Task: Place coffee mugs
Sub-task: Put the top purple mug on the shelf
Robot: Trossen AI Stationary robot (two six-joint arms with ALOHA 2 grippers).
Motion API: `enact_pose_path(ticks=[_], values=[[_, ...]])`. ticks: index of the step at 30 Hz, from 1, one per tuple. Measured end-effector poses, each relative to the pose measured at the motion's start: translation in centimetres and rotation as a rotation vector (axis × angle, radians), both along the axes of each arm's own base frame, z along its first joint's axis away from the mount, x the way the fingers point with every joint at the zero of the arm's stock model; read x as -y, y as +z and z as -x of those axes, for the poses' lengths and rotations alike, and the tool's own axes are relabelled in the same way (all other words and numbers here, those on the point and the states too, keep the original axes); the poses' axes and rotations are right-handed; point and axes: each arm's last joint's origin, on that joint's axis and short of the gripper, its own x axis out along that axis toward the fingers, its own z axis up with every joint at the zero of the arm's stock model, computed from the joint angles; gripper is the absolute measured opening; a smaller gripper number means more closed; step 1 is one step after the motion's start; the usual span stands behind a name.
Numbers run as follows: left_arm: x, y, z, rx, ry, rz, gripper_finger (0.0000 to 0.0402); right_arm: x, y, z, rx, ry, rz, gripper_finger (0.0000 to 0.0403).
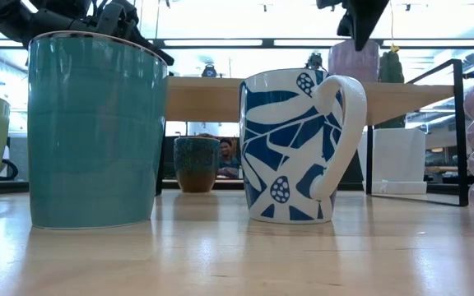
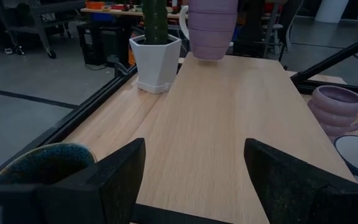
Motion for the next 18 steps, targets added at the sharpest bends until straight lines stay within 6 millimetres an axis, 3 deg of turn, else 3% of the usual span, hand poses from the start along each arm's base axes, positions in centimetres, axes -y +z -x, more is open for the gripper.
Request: enact_pose_path(ticks=[18], values=[[0.02,-0.01,0.0,0.003,0.001,0.013,0.0279,0.88,-0.52,-0.39,-0.026,-0.009,0.004,0.0031]])
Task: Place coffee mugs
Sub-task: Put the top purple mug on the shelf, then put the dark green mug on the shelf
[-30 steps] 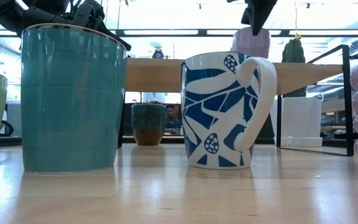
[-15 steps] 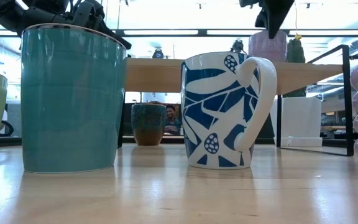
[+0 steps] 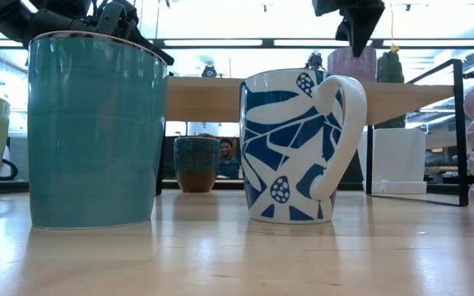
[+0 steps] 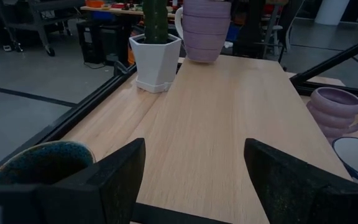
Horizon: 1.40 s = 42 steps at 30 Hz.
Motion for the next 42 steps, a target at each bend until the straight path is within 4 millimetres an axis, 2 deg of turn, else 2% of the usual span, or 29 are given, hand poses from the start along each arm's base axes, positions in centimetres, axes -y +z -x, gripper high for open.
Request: enact_pose_path(ticks=[12,21,42], values=[[0.0,0.0,0.0,0.001,0.0,0.003,0.0279,0.1,-0.3,-0.2,-0.011,0.006,-0.005,0.0032],[0.0,0.0,0.0,0.0,0.001,0.003,0.0279,0.1,-1.3,-0.2,-0.039,-0.006,-0.018,0.0036],[0.0,0.0,0.0,0.001,0.0,0.003,0.0279,0.1,-0.8,-0.1,-0.035,-0.054,-0.007,0.0172]])
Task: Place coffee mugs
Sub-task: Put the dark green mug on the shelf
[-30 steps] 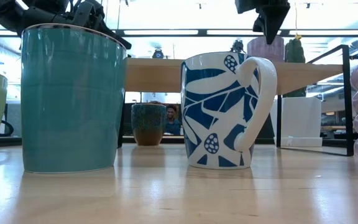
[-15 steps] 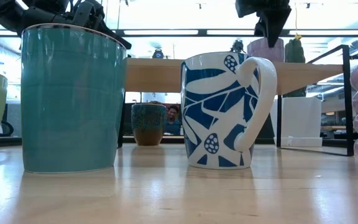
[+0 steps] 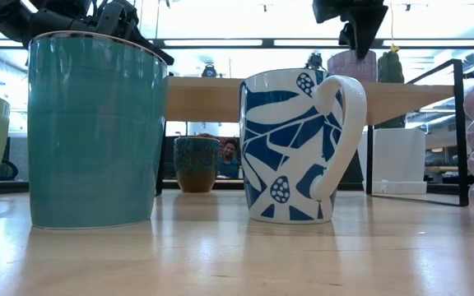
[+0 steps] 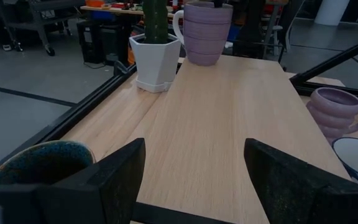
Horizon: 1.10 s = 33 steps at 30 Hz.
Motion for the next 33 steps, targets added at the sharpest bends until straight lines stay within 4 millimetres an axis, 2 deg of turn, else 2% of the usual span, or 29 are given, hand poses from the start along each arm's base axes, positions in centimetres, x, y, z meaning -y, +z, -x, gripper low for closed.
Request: enact_pose_path(ticks=[11,14,19,25,29,33], values=[[0.0,-0.1,0.0,-0.012,0.0,0.002,0.0279,-0.2,3.7,0.2,0.147,-0.018,0.025,0.0232],[0.0,-0.1,0.0,-0.009,0.001,0.002,0.0279,-0.5,5.0,0.6,0.212,-0.01,0.055,0.0236],[-0.1,0.2,0.0,0.02,0.011,-0.005,0.0279,-1.5,7.0,1.3,0.357,-0.024,0.204,0.0233],[-0.1,0.5,0.2,0.037,0.044,-0.022,0.0279,-3.8,9.9,3.8,0.585,-0.043,0.347,0.0231],[-0.1,0.9,0.5,0.062,0.054,-0.04,0.0279,-5.2,10.1,5.2,0.674,-0.055,0.357,0.0231],[-0.6,1.9,0.6,0.054,0.086,-0.033,0.0274,-6.1,8.9,5.6,0.695,-0.063,0.392,0.0231]])
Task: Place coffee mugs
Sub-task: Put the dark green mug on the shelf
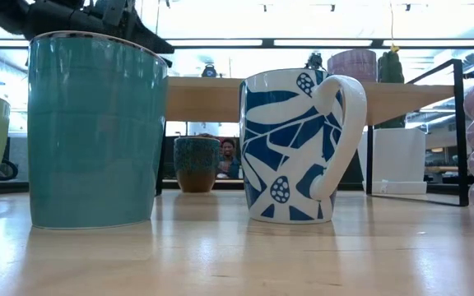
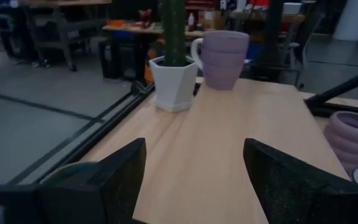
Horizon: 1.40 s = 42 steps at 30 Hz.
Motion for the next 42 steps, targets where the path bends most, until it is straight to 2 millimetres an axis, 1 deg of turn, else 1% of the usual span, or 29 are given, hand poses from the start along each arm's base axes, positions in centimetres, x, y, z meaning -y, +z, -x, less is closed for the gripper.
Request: enact_pose_path(ticks=[5,8,14,18,21,23,27,30,35,38,42], values=[[-2.3,1.5,-0.9,-0.099,0.03,0.047,0.0254,-0.5,-1.2,-0.5,0.006,0.001,0.012,0.0231],[-4.3,3.5,-1.6,-0.13,0.034,0.089,0.024,-0.6,-1.3,-0.7,0.004,0.002,0.011,0.0231],[-8.1,5.4,-2.6,-0.329,0.121,0.167,0.0218,-0.6,-1.3,-0.9,0.013,0.0,0.009,0.0231],[-9.9,6.4,-3.6,-0.425,0.155,0.215,0.0206,-0.6,-1.2,-1.0,0.028,0.0,0.007,0.0231],[-10.8,6.3,-4.0,-0.478,0.156,0.236,0.0199,-0.7,-1.1,-1.1,0.038,0.001,0.002,0.0231],[-11.3,6.2,-4.2,-0.49,0.125,0.264,0.0195,-0.7,-1.1,-1.1,0.04,-0.002,-0.005,0.0231],[-12.5,5.4,-4.0,-0.494,0.06,0.343,0.019,-0.7,-1.1,-1.1,0.048,-0.01,-0.014,0.0231],[-13.3,5.0,-3.4,-0.521,0.076,0.355,0.0189,-0.7,-1.1,-1.4,0.056,-0.007,-0.011,0.0231],[-14.9,4.5,-2.8,-0.521,0.121,0.363,0.0189,-0.7,-1.5,-2.3,0.017,0.007,0.044,0.0231],[-15.8,3.8,-3.3,-0.567,0.134,0.432,0.0189,-0.8,-1.6,-2.5,-0.002,0.026,0.078,0.0231],[-17.0,4.3,-4.7,-0.622,0.138,0.47,0.0189,-0.7,-1.5,-2.7,0.005,0.042,0.101,0.0231]])
